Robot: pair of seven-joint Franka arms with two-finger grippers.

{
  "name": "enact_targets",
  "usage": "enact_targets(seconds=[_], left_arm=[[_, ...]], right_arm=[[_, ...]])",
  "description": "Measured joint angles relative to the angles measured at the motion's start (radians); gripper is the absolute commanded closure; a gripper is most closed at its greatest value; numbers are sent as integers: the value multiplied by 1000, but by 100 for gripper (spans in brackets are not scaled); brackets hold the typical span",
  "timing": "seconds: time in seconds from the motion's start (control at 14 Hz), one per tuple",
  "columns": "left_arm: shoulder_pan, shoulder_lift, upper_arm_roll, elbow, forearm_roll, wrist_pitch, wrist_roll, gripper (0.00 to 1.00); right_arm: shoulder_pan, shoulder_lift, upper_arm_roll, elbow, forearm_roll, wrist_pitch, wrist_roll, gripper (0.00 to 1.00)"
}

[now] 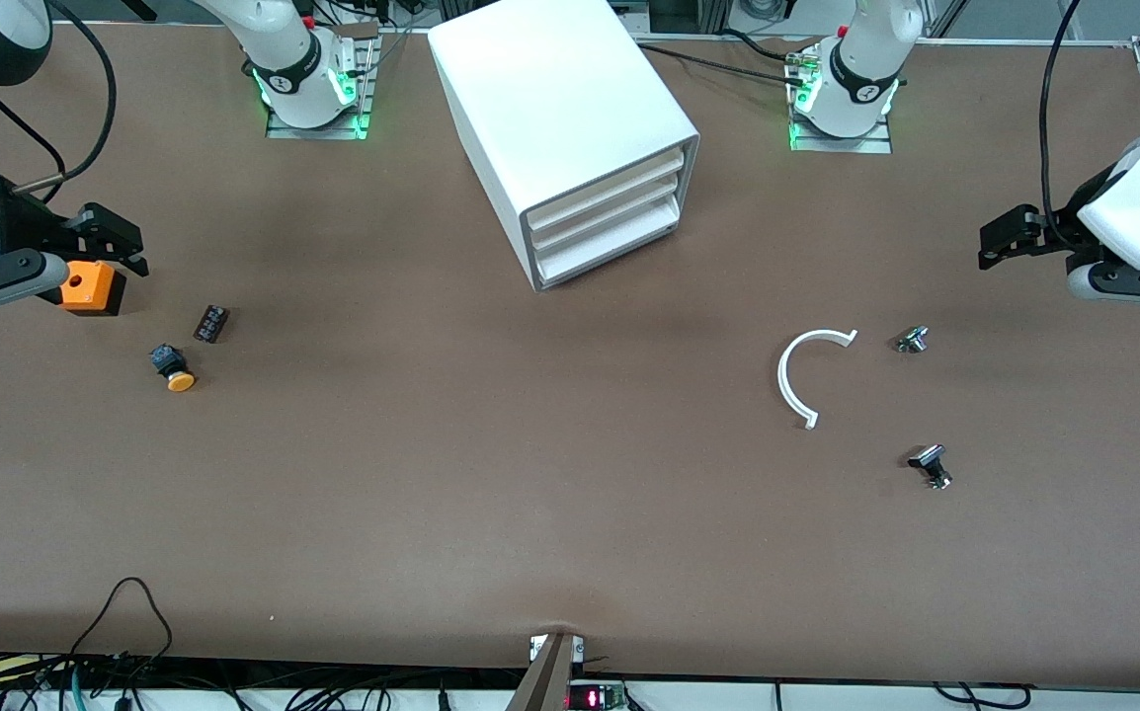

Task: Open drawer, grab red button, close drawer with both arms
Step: 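Move the left gripper toward the white cabinet's drawer handle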

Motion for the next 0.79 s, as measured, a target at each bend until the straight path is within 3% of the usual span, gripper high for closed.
enact_targets(seconds=[0.79], left_arm=[[-23, 28, -25, 0, -61, -1, 6, 0]], right_arm=[[0, 3, 2, 10, 2, 0, 0, 0]])
